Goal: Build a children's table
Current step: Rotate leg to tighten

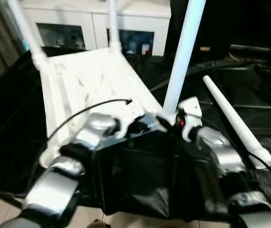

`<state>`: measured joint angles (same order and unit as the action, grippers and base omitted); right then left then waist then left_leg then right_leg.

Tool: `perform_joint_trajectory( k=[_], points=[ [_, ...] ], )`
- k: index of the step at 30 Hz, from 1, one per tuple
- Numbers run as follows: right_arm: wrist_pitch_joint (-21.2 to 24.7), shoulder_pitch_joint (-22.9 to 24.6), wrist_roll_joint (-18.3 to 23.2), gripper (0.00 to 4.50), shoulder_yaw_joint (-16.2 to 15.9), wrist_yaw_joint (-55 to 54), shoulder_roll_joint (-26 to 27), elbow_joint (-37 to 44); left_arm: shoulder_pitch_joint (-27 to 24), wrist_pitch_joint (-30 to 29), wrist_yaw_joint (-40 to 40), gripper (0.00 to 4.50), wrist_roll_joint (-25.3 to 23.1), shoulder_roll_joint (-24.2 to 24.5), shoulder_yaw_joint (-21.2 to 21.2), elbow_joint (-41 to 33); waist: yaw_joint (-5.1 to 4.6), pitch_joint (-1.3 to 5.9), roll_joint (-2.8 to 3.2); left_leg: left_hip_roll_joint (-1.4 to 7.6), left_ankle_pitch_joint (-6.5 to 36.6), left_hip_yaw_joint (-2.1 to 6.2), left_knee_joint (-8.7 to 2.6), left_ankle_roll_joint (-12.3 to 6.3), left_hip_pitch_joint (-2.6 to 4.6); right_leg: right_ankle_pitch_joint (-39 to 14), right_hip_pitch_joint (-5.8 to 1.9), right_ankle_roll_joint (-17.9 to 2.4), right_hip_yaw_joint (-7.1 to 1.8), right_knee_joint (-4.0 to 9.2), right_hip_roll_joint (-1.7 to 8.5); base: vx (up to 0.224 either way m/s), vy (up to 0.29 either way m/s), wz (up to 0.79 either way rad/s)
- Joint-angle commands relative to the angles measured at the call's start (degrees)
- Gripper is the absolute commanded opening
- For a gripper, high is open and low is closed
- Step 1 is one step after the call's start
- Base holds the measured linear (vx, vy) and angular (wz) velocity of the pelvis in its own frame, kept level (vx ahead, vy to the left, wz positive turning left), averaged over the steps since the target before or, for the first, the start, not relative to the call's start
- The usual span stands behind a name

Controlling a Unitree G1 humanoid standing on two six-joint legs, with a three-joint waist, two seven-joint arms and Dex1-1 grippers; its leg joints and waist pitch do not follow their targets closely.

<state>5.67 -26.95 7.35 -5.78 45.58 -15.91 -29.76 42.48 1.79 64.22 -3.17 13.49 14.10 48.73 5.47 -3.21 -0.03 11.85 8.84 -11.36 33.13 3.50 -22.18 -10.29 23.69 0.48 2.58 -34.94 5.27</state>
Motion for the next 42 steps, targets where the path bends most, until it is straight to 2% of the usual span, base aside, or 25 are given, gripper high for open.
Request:
perform_joint_trajectory(
  k=[1,3,4,9,19,21,24,28,30,32,33,34,35,38,39,42],
  points=[
    [0.3,0.2,1.6,3.66,-2.0,5.6,-0.6,2.9,-0.5,1.9,5.9,0.0,3.5,-0.5,1.1,-3.8,0.1,4.22,-0.35,1.35,12.6,0.31,-3.2,-4.05,1.31,-5.9,-2.98,-14.6,-1.58,3.67,2.28,0.0,0.0,0.0],
    [0.5,0.5,2.0,3.66,-2.3,7.6,-1.6,3.6,-1.1,1.4,7.8,0.0,4.0,0.3,1.2,-4.8,0.39,3.99,-0.36,1.45,14.4,0.33,-3.42,-3.23,1.29,-8.8,-2.92,-14.4,-1.61,3.86,2.4,0.0,0.0,0.0],
    [0.3,0.6,2.8,3.66,-2.3,10.6,-3.3,4.1,-2.7,0.1,12.0,0.0,5.1,2.7,1.6,-7.4,0.5,4.01,-0.29,1.54,15.3,0.4,-3.5,-2.61,1.42,-10.0,-2.86,-14.2,-1.66,3.89,2.51,0.0,0.0,0.0],
    [1.1,0.7,4.1,3.66,-2.5,15.6,-5.4,4.7,-4.9,-1.3,16.6,0.0,5.8,6.0,1.5,-11.0,0.6,4.02,-0.28,1.52,15.8,0.39,-3.58,-1.65,1.43,-10.4,-2.64,-14.0,-1.72,3.8,2.41,0.0,0.0,0.0],
    [2.6,1.8,4.4,2.77,-3.8,17.1,-4.9,5.8,-5.0,-2.3,15.0,0.0,6.2,6.1,0.8,-12.5,0.79,4.06,-0.5,1.35,14.1,0.39,-3.51,-1.59,1.31,-10.2,-2.7,-13.2,-1.74,3.75,2.45,0.0,0.0,0.0],
    [3.0,2.2,4.1,2.71,-3.9,16.1,-4.4,5.9,-4.9,-2.8,13.5,0.0,5.9,5.5,0.5,-12.4,0.8,4.08,-0.49,1.35,13.9,0.38,-3.49,-1.61,1.34,-9.9,-2.65,-13.2,-1.75,3.75,2.45,0.0,0.0,0.0],
    [3.7,2.1,1.9,2.61,-3.3,9.2,-2.2,3.7,-3.1,-3.4,6.4,0.0,3.7,3.7,-0.2,-9.4,0.56,4.04,-0.54,1.24,14.1,0.44,-3.56,-1.27,1.27,-10.4,-2.65,-13.0,-1.74,3.81,2.42,0.0,0.0,0.0],
    [6.0,1.1,-0.9,2.59,-1.1,-5.1,2.7,-1.3,0.2,-5.0,-4.9,0.0,1.5,0.1,-1.6,-4.3,-0.27,3.8,-0.75,0.94,16.8,0.65,-3.79,0.73,1.38,-16.7,-2.44,-11.2,-1.73,4.48,2.5,0.0,0.0,0.0],
    [6.7,0.3,-1.3,2.59,0.7,-12.9,5.8,-3.6,2.4,-6.1,-11.7,0.0,0.3,-2.2,-2.2,-1.6,-0.61,3.77,-0.47,0.94,18.2,0.78,-3.81,1.34,1.61,-19.1,-2.17,-10.5,-1.79,4.79,2.63,0.0,0.0,0.0],
    [7.4,-0.7,-1.1,2.59,2.6,-19.4,8.3,-5.6,4.2,-7.4,-16.7,0.0,0.0,-4.2,-3.0,0.3,-0.8,3.76,-0.54,0.83,18.5,0.85,-3.86,1.75,1.6,-20.4,-2.18,-9.7,-1.76,5.02,2.57,0.0,0.0,0.0],
    [7.8,-1.2,-0.9,2.59,3.4,-22.1,9.3,-6.4,4.9,-7.9,-18.4,0.0,0.0,-4.9,-3.2,1.0,-0.86,3.83,-0.62,0.86,18.3,0.79,-3.87,1.72,1.68,-19.5,-2.14,-9.8,-1.82,5.03,2.54,0.0,0.0,0.0],
    [8.2,-2.6,-0.2,2.59,4.8,-26.8,12.0,-8.4,6.5,-8.0,-21.9,0.0,-0.4,-6.8,-3.2,2.6,-0.83,3.92,-0.3,0.8,17.8,0.8,-3.82,1.66,1.67,-18.0,-2.16,-10.0,-1.87,4.91,2.46,0.0,0.0,0.0],
    [8.2,-2.9,-0.3,2.59,5.0,-27.5,12.6,-8.8,6.9,-7.9,-22.7,0.0,-0.6,-7.1,-3.1,3.1,-0.88,3.92,-0.42,0.77,17.7,0.8,-3.82,1.58,1.58,-17.4,-2.2,-10.1,-1.84,4.88,2.43,0.0,0.0,0.0],
    [5.6,-3.8,-2.4,2.59,3.2,-27.6,14.1,-9.3,8.1,-6.6,-24.4,0.0,-2.1,-8.3,-2.1,4.8,-0.67,4.03,-0.37,0.67,17.2,0.66,-3.67,0.86,1.55,-15.0,-2.39,-10.3,-1.84,4.91,2.36,0.0,0.0,0.0],
    [4.3,-3.7,-0.9,3.14,3.3,-24.6,14.6,-7.9,7.9,-6.0,-23.1,0.0,-2.0,-8.5,-1.8,4.4,-0.5,4.04,-0.33,0.73,16.6,0.67,-3.66,0.43,1.53,-13.8,-2.47,-10.4,-1.84,4.79,2.4,0.0,0.0,0.0],
    [3.5,-3.7,-0.2,3.35,3.5,-22.2,14.4,-6.7,7.8,-5.1,-21.6,0.0,-1.7,-8.5,-1.6,4.7,-0.54,4.06,-0.53,0.68,15.5,0.67,-3.64,-0.63,1.15,-11.2,-2.92,-11.1,-1.72,4.49,2.37,0.0,0.0,0.0]
  ],
)
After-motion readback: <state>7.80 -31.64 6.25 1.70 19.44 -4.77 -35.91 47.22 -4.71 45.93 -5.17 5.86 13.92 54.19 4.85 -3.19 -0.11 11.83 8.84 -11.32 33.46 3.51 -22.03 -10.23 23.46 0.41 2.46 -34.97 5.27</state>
